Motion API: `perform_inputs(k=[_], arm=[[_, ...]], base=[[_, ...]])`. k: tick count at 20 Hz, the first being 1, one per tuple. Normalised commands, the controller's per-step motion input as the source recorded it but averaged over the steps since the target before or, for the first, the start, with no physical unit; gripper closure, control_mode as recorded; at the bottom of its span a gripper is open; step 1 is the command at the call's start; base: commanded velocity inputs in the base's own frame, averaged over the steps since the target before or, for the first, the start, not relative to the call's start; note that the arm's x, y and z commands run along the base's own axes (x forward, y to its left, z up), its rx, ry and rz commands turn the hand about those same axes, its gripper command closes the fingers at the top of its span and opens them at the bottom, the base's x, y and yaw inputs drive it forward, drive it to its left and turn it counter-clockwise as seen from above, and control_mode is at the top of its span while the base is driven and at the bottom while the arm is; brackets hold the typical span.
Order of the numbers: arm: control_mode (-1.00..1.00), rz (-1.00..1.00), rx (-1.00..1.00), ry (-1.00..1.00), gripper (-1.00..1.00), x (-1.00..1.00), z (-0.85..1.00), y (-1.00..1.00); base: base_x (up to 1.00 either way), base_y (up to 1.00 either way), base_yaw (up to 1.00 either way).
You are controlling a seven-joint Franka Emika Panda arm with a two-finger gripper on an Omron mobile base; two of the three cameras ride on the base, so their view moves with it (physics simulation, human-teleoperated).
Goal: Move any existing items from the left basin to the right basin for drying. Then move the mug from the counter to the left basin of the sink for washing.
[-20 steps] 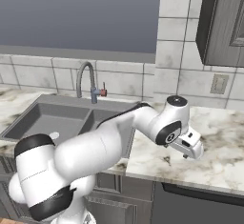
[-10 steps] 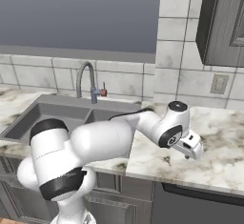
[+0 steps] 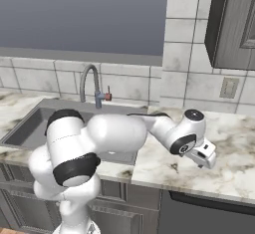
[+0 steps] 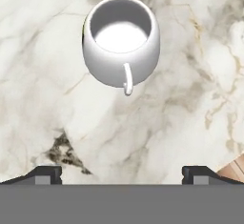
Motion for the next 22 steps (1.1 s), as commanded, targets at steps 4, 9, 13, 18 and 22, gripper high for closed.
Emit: perform_inputs(k=[4, 9, 13, 18, 22], arm=[[-1.0, 0.0, 0.01, 0.01, -1.0, 0.22, -0.1, -0.12], [-1.0, 0.0, 0.0, 0.01, -1.0, 0.24, -0.1, -0.12], [-1.0, 0.0, 0.0, 0.0, -1.0, 0.12, -0.12, -0.13], [-1.0, 0.0, 0.0, 0.0, -1.0, 0.09, -0.1, -0.2], [-1.0, 0.0, 0.0, 0.0, -1.0, 0.1, -0.05, -0.16]], base=[[0.0, 0.0, 0.0], [0.0, 0.0, 0.0], [0.0, 0.0, 0.0], [0.0, 0.0, 0.0], [0.0, 0.0, 0.0]])
